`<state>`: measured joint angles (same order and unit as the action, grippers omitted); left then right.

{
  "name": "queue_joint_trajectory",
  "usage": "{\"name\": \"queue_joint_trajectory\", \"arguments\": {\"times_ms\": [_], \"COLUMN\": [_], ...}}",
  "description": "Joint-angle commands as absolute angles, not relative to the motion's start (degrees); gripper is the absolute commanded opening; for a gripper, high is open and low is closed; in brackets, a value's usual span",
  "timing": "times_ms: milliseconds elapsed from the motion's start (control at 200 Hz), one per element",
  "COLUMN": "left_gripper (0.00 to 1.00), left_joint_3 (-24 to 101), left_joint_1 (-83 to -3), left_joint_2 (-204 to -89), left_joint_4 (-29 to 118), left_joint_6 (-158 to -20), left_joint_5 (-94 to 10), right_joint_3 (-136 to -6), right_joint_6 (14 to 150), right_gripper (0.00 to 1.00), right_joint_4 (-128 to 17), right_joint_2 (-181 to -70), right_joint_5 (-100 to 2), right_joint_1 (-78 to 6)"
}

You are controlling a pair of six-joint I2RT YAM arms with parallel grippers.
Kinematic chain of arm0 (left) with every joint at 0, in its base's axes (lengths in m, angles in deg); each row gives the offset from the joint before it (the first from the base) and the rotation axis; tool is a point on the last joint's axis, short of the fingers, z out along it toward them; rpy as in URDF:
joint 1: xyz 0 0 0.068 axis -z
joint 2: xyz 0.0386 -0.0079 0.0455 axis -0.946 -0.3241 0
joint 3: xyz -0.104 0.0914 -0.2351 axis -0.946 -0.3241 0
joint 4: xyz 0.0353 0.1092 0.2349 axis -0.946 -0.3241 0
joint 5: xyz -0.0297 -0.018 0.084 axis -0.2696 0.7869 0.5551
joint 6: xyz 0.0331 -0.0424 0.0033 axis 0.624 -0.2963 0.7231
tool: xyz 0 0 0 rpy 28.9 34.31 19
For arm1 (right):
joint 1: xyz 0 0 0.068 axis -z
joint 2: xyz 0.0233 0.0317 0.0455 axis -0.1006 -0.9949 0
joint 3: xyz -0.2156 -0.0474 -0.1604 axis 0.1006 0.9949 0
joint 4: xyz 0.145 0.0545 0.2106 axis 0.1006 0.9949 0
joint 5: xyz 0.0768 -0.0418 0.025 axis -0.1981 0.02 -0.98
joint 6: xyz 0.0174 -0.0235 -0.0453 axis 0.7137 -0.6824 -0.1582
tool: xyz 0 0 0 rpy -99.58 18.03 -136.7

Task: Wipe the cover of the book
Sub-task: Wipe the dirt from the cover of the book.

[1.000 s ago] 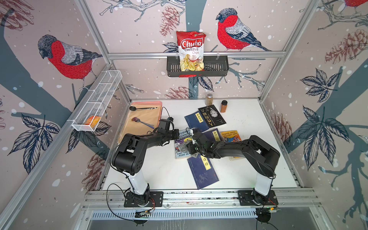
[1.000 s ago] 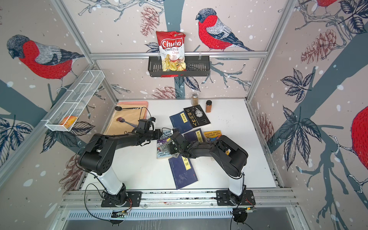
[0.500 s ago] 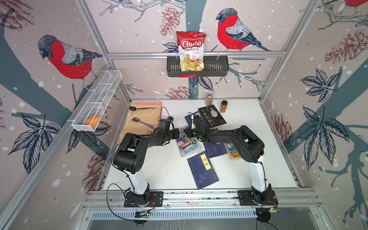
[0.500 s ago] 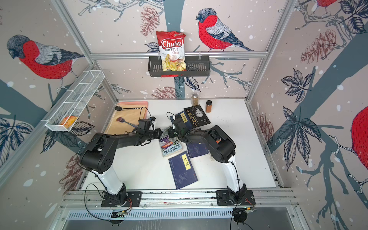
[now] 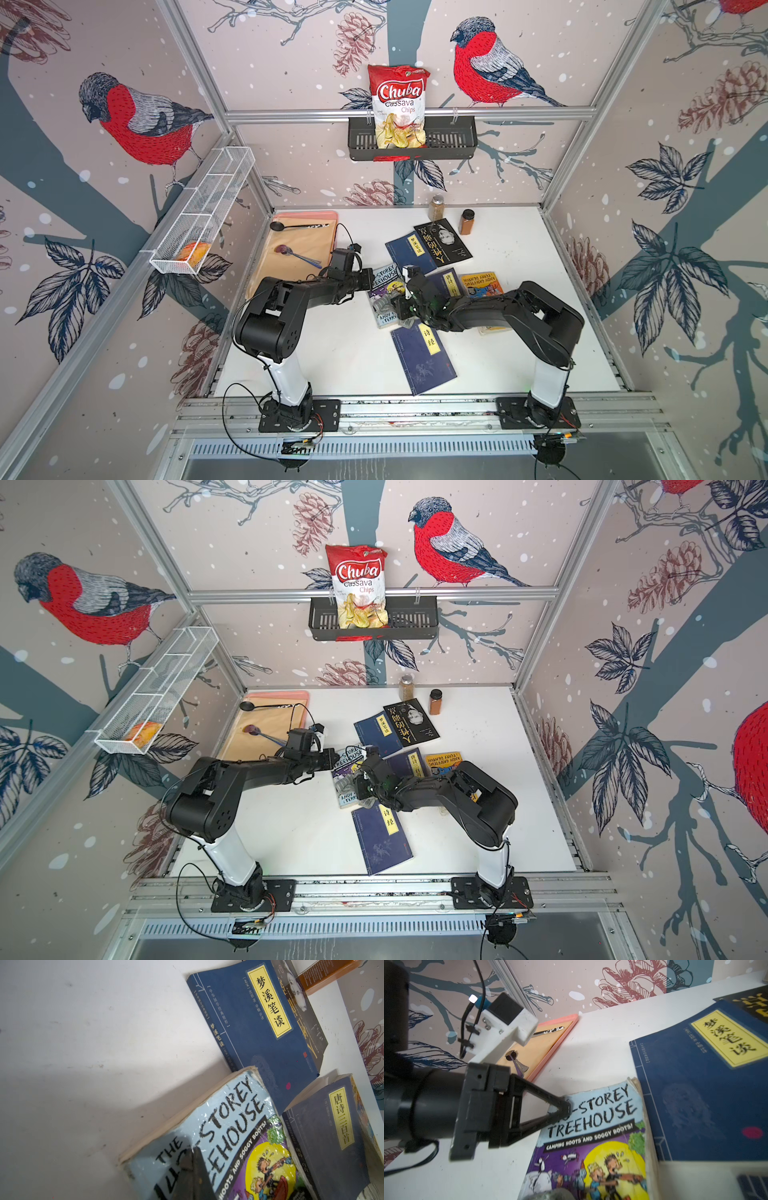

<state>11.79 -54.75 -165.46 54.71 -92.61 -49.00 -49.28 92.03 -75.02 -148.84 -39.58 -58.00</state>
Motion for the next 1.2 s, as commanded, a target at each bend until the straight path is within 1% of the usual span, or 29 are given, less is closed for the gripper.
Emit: {"name": "queue_joint_trajectory", "arguments": {"times_ms": [0,135,230,335,520,595,655,775,946,1021,1096,1196], "left_gripper": [0.0,0.0,0.0,0.0,0.0,0.0,0.0,0.0,0.0,0.0,0.0,0.0], "left_joint_3": [11.0,11.0,11.0,11.0,11.0,11.1,11.2,11.2,11.2,11.2,11.2,11.1], "left_joint_1": [-55.1,-55.1,-55.1,-55.2,-55.6,-55.8,-55.8,-55.8,-55.9,-55.8,-55.8,-56.0], "left_joint_2": [-166.9,-167.3,-167.3,-167.4,-167.8,-167.9,-168.0,-168.1,-168.3,-168.4,-168.2,-168.3], "left_joint_4": [41.2,41.5,41.5,41.5,41.5,41.5,41.6,41.6,41.6,41.7,41.6,41.8], "left_joint_6": [-92.0,-92.0,-92.0,-92.1,-92.0,-91.9,-91.8,-91.8,-91.8,-91.8,-91.8,-91.8], "left_joint_5": [-43.2,-43.3,-43.2,-43.2,-43.3,-43.4,-43.5,-43.7,-43.7,-43.7,-43.6,-43.6], "right_joint_3": [-54.9,-65.6,-67.8,-62.3,-45.5,-42.0,-41.2,-47.0,-63.3,-68.1,-67.8,-61.3], "right_joint_6": [91.3,91.1,90.6,90.0,91.4,92.0,92.0,91.0,89.2,89.3,89.2,89.7], "right_gripper": [0.09,0.09,0.08,0.08,0.1,0.11,0.11,0.1,0.09,0.09,0.09,0.09], "right_joint_4": [-60.9,-61.2,-60.0,-60.1,-60.4,-59.9,-60.6,-61.6,-60.4,-59.1,-58.8,-59.5], "right_joint_2": [-155.4,-162.4,-163.7,-159.6,-147.1,-144.4,-144.4,-150.6,-163.1,-166.0,-165.5,-160.7], "right_joint_5": [-38.6,-41.5,-42.1,-40.8,-37.3,-37.1,-37.4,-39.4,-41.6,-42.5,-42.6,-41.9], "right_joint_1": [-54.8,-51.2,-51.1,-52.7,-56.6,-57.2,-57.1,-56.9,-56.4,-56.0,-56.0,-56.5]}}
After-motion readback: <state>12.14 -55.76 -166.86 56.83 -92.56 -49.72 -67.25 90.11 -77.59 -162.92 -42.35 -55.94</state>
